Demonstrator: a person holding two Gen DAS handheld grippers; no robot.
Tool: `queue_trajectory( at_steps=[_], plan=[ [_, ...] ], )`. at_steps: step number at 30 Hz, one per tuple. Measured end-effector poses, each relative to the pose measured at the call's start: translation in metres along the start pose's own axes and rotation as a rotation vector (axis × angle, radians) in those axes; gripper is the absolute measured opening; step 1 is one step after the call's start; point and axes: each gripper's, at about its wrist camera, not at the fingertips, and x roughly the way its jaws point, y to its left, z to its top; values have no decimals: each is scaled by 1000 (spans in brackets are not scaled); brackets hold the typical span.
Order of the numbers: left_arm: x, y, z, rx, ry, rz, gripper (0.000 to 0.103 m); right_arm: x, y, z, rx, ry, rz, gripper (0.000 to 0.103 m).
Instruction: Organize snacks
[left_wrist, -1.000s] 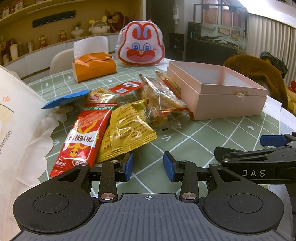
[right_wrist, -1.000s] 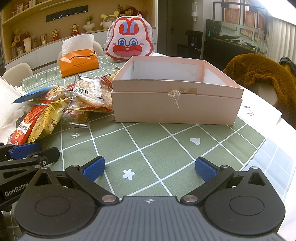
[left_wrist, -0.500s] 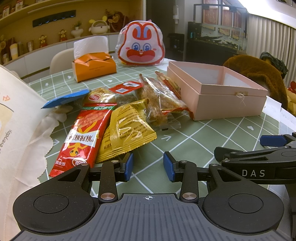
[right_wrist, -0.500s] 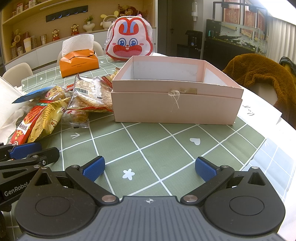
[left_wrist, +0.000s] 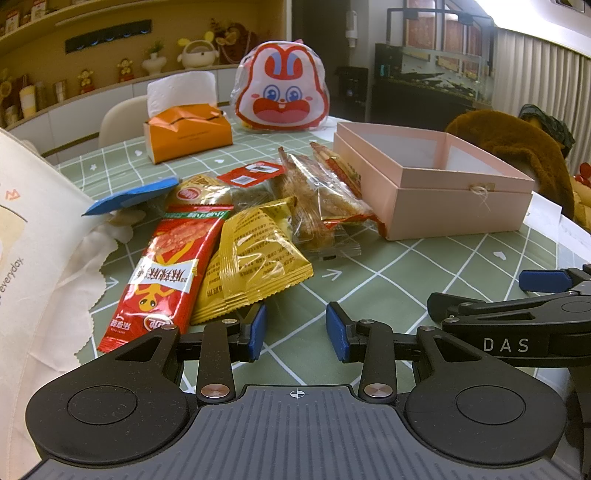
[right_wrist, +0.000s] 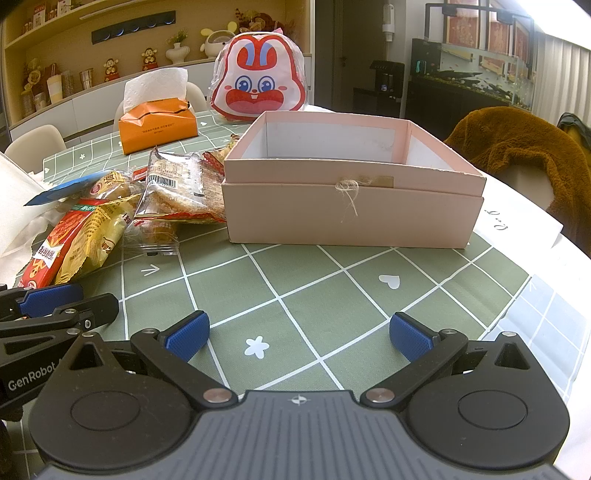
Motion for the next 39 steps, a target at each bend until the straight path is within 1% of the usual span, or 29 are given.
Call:
queue_trajectory(
  at_steps=[8,10,11,12,13,14,15,17,19,21,23,26,28,31,33,35,37,38,39],
  plan=[
    [-1,-2,0,4,7,6,41,-2,-1,-1,-2,3,8,103],
    [-1,-1,4,22,37,-8,40,-6,-2,3,-1,52,9,103],
    [-1,2,8,14,61,-27,35,-7,-1,8,-10,95,19,103],
    [-1,9,14,-22,97,-63,31,-10,-3,11,-31,138,36,103],
    [-1,15,18,-61,115,-93,26,-11,-3,14,-50,170,54,103],
    [-3,25,24,-122,137,-130,26,-10,-4,19,-52,203,63,103],
    [-5,32,30,-157,143,-136,26,-8,-3,22,-59,226,63,103],
    [-13,44,42,-177,116,-79,26,-6,-2,25,-54,246,55,103],
    [-18,55,53,-175,87,20,26,-4,1,25,-39,253,39,103],
    [-14,68,61,-206,87,75,26,-3,3,26,-29,259,28,103],
    [-1,83,66,-221,115,86,26,0,4,29,-37,275,30,103],
    [18,98,69,-224,181,80,26,6,7,38,-79,317,75,103],
    [24,106,71,-230,212,70,26,5,12,44,-88,306,93,103],
    [25,115,69,-249,218,60,26,-6,27,60,-91,208,120,103],
    [25,120,66,-268,224,67,26,-9,43,73,-91,174,172,103],
    [29,127,66,-299,227,58,27,-4,59,83,-91,181,225,103],
    [31,132,65,-322,227,37,27,4,73,88,-98,194,261,103],
    [31,133,65,-327,223,27,27,11,80,90,-92,205,279,102],
    [31,134,65,-331,217,14,27,18,87,91,-80,220,288,98]
  ],
)
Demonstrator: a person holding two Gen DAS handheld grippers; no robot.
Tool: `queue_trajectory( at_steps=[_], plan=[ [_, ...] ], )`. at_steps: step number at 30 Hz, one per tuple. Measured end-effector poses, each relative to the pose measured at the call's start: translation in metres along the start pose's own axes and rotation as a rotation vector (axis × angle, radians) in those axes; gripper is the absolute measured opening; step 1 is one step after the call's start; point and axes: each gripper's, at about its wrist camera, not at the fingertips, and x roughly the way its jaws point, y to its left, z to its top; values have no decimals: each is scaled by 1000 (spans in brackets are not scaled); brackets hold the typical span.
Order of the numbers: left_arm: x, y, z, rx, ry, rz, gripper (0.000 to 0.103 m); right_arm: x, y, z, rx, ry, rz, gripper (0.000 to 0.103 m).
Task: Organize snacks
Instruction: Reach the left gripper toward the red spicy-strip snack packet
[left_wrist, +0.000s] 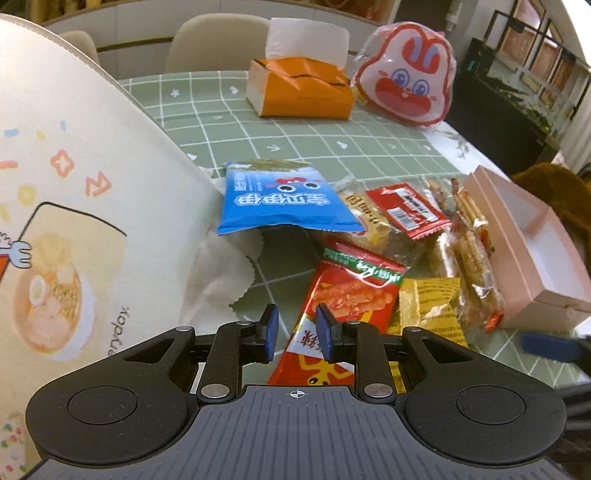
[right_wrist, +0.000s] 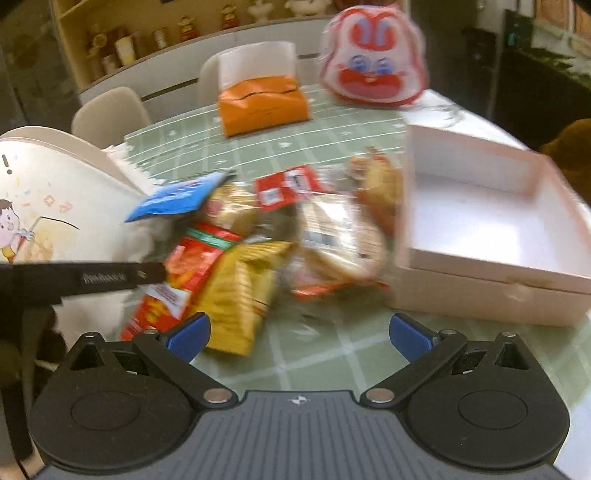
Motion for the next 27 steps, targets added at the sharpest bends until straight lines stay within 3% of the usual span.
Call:
queue_trajectory(
  at_steps=[2,3,6,9,13,15,18,23,27],
  plan=[
    [2,2,1,-9,-3,-24,27,11,3,3,1,33,16,74],
    [3,3,2,-16,-4,-33,27,15,4,1,-12,50,2,70],
    [7,1,3,-13,-4,-73,28,15,-2,-4,-4,49,-33,70],
    [8,-15,-1,82,-1,-107,30,13,-17,-10,26,60,-69,71],
    [3,-42,-13,226,-23,-67,29,2,-38,-19,82,67,-80,73],
    [0,-49,-16,251,-9,-48,29,-3,-40,-20,78,71,-86,73],
    [-6,-52,-16,238,24,-15,29,-12,-40,-21,56,71,-69,76],
    [-27,-39,-23,90,19,18,30,-29,-38,-15,21,15,-32,87],
    [-31,-39,-33,119,22,-19,30,-25,-42,-11,40,33,-14,88]
  ],
)
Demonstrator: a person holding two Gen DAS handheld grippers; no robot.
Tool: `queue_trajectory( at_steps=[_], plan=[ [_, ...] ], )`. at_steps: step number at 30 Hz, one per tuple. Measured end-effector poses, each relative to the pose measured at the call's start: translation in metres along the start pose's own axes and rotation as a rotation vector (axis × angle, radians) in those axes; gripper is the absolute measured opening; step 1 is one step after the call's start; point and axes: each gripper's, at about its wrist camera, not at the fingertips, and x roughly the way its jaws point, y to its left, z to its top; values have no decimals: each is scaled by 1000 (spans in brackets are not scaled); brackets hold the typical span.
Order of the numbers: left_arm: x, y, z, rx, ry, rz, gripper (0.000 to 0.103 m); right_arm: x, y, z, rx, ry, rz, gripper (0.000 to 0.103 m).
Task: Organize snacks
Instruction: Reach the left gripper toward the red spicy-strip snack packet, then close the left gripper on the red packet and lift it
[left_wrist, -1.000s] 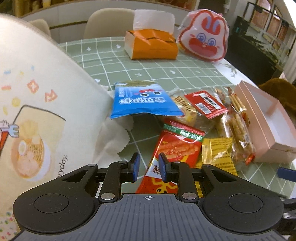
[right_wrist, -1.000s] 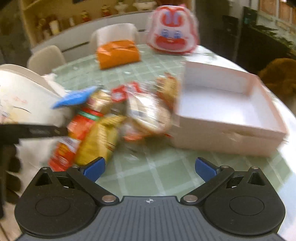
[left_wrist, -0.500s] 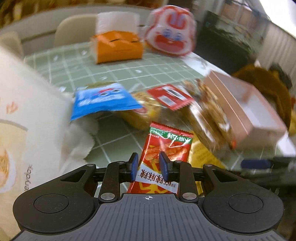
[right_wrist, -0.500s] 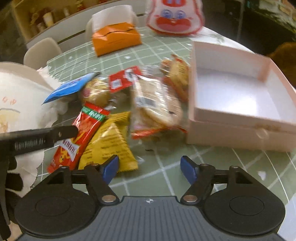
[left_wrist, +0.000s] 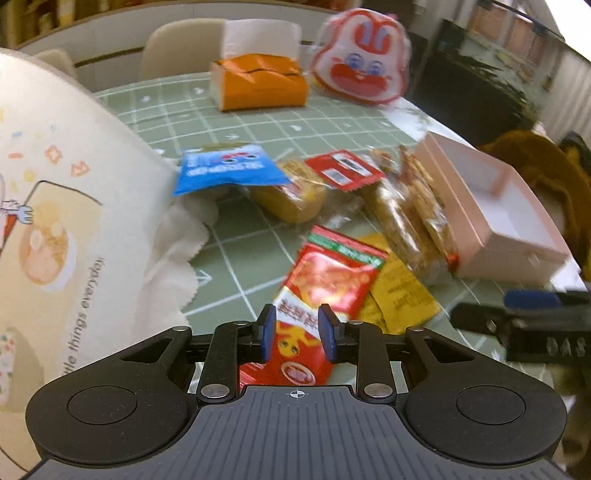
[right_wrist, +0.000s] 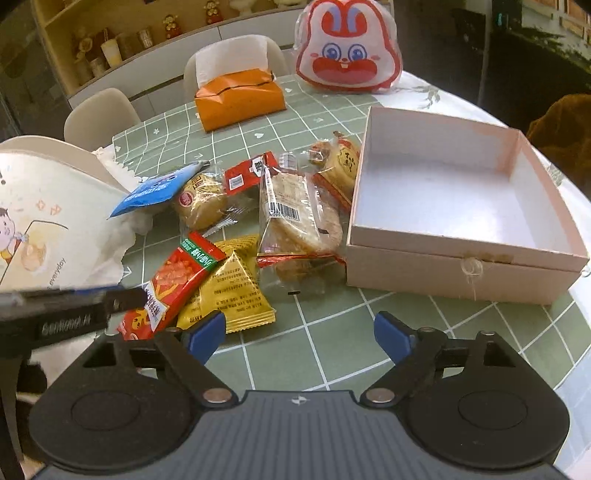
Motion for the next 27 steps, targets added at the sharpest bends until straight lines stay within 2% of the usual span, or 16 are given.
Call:
queue_trajectory(
  at_steps=[3,7,11,14,17,20,24,27],
  plan=[
    [3,-14,-7,116,25,-25,30,1,0,-4,-12,-5,-22,88],
    [9,-35,-15,271,58,27,32,4,-9,-11,38,27,-23,88],
    [17,-40,-12,330,67,34,40,10,-16,-13,86,75,-51,88],
    [11,-29,-7,287,51,-32,41,3,-14,-14,105,87,-86,88],
    [6,-9,1,181,6,-12,37,-14,-15,-18,131,80,-126,88],
    [19,5,8,108,48,-38,38,-29,-17,-24,154,91,-165,88],
    [31,-2,14,172,32,-72,39,-44,-17,-36,161,90,-210,90],
    [35,3,19,145,27,-101,39,-46,-17,-40,171,104,-215,91]
  ],
)
